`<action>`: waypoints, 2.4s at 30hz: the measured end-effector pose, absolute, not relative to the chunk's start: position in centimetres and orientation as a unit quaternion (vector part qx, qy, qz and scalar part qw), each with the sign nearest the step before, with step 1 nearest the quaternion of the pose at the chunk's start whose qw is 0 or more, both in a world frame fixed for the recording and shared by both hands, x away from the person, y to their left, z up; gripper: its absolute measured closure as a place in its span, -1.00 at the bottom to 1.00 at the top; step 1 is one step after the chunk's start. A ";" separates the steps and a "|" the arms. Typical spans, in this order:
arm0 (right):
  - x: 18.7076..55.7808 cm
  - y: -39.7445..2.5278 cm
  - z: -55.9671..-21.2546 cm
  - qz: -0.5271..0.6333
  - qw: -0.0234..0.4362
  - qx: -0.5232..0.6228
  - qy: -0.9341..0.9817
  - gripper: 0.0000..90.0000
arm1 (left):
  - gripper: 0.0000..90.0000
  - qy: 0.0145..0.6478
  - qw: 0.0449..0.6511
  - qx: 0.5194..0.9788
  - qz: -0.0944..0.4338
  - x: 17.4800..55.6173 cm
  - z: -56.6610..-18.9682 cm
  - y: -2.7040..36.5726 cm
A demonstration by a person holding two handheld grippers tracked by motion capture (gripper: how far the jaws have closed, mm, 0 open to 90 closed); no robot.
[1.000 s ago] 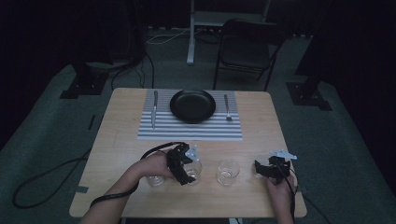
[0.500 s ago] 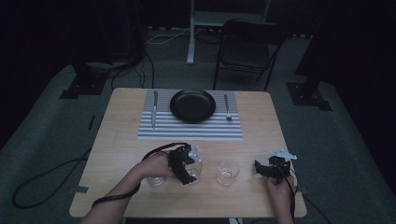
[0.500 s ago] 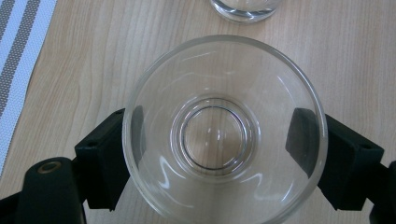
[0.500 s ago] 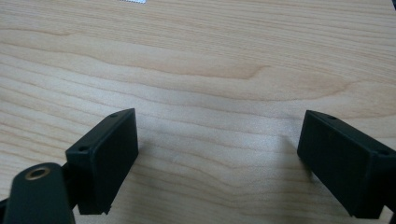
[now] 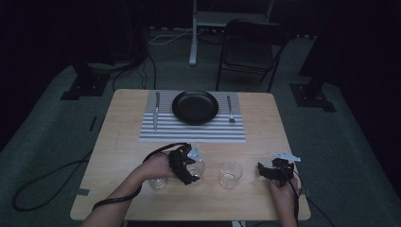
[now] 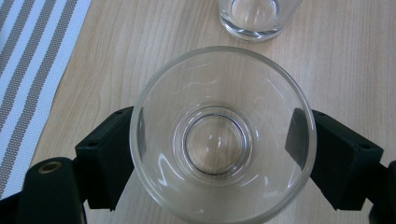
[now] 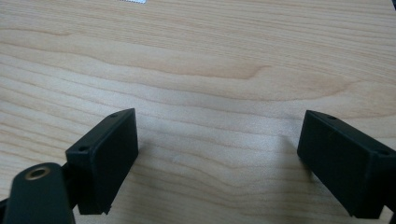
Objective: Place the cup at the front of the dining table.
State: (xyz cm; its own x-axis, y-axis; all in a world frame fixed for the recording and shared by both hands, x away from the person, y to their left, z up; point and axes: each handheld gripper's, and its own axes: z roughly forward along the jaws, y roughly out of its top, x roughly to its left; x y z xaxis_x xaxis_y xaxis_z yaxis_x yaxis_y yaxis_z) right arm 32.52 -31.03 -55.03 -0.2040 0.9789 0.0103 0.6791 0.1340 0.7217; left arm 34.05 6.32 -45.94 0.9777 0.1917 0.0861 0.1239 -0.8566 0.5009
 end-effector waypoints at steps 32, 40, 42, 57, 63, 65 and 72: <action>32.5 -31.0 -55.0 0.308 0.244 0.582 0.712 -0.74 | -0.60 0.198 0.284 0.931 0.118 36.5 -43.4 9.5; 32.5 -31.0 -55.0 0.308 0.244 0.582 0.712 -0.74 | -0.60 0.253 0.281 0.914 0.146 37.5 -43.2 10.7; 32.5 -31.0 -55.0 0.308 0.244 0.582 0.712 -0.74 | -0.60 0.266 0.283 0.910 0.146 37.9 -43.1 11.0; 32.5 -31.0 -55.0 0.307 0.244 0.581 0.713 -0.74 | -0.60 0.312 0.310 0.885 0.155 39.5 -42.8 12.9; 32.5 -31.0 -55.0 0.307 0.244 0.582 0.712 -0.74 | -0.60 0.328 0.309 0.877 0.166 40.3 -42.6 13.6; 32.5 -31.0 -55.0 0.307 0.244 0.582 0.712 -0.74 | -0.60 0.342 0.308 0.870 0.176 40.6 -42.6 13.7; 32.5 -31.0 -55.0 0.307 0.244 0.582 0.713 -0.74 | -0.60 0.378 0.318 0.847 0.195 42.0 -42.6 14.5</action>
